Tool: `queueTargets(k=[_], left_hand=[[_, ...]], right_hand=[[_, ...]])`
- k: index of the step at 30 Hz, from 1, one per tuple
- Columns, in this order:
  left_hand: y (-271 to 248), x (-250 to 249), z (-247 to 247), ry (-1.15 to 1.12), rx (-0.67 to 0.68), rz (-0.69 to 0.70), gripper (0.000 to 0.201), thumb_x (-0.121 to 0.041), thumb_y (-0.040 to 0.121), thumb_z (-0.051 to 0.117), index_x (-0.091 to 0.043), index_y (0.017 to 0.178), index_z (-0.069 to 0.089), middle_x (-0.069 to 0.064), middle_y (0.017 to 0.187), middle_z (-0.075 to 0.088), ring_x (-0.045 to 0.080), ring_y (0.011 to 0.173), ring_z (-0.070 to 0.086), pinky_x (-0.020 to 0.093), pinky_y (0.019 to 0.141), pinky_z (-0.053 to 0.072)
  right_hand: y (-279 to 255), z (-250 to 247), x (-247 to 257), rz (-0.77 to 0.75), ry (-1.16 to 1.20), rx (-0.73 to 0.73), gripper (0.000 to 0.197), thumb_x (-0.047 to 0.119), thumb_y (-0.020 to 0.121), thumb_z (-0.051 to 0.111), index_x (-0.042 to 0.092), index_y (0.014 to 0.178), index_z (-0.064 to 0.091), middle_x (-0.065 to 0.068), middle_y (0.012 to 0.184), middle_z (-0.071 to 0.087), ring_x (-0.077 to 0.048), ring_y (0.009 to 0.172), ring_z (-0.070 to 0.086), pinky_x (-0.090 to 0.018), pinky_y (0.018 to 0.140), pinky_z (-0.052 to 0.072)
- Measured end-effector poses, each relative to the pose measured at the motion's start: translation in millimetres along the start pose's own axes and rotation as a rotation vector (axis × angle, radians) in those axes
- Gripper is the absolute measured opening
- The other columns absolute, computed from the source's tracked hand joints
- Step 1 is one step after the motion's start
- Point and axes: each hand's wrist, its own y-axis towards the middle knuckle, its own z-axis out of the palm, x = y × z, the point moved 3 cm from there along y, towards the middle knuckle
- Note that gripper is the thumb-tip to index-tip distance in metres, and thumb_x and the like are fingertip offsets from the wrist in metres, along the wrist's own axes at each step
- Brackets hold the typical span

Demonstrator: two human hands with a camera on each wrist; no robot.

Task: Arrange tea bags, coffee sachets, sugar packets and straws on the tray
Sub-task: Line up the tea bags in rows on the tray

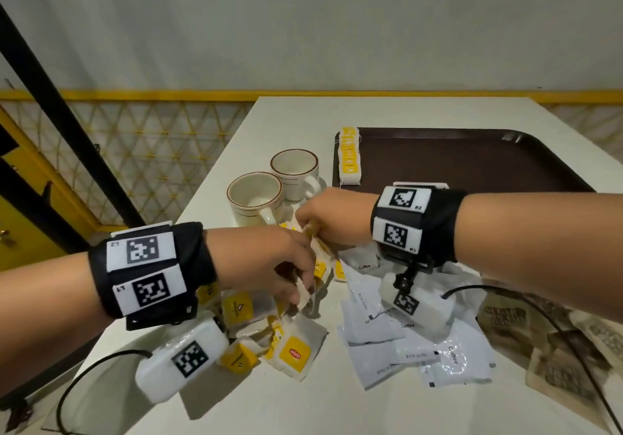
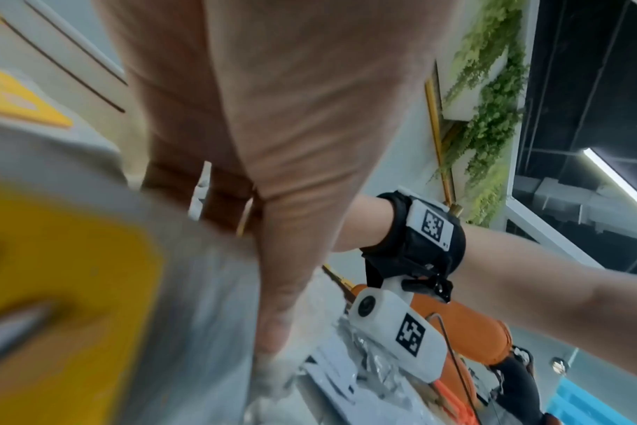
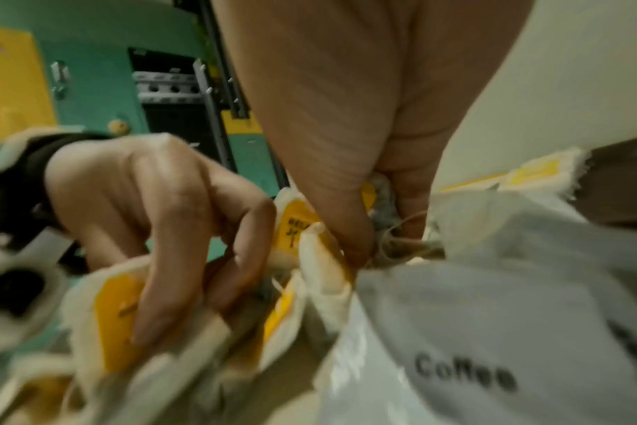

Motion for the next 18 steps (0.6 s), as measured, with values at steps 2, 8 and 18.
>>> queueTargets(k=[2, 8, 18], left_hand=[[-5.2, -0.2, -6.6, -0.07, -0.074, 0.014, 0.009, -0.032, 0.084, 0.071, -0.033, 0.092, 0.067, -0.016, 0.096, 0.054, 0.001, 0.086, 0.051, 0.01, 0.075, 0.04], [-22.8, 2.1, -32.9, -0.306, -0.284, -0.049, 0.007, -0.034, 0.084, 0.069, -0.028, 0.087, 0.067, -0.006, 0.081, 0.065, 0.008, 0.072, 0.057, 0.026, 0.068, 0.048], [-9.3, -13.4, -42.1, -1.024, -0.732, -0.088, 0.005, -0.014, 0.085, 0.068, -0.013, 0.087, 0.065, 0.006, 0.091, 0.067, 0.018, 0.081, 0.064, 0.033, 0.077, 0.057]], right_hand=[[-3.6, -11.0, -7.4, 0.034, 0.088, -0.096, 0.013, 0.007, 0.091, 0.054, 0.012, 0.099, 0.062, -0.002, 0.093, 0.06, -0.018, 0.086, 0.054, -0.024, 0.069, 0.037], [-13.8, -35.7, -30.7, 0.136, 0.39, -0.265, 0.006, 0.004, 0.083, 0.066, 0.01, 0.084, 0.067, 0.005, 0.086, 0.065, -0.006, 0.073, 0.058, -0.018, 0.064, 0.048], [-54.5, -40.4, -47.8, 0.318, 1.498, -0.413, 0.017, -0.011, 0.087, 0.056, 0.006, 0.083, 0.056, -0.012, 0.079, 0.057, -0.019, 0.065, 0.057, -0.026, 0.067, 0.058]])
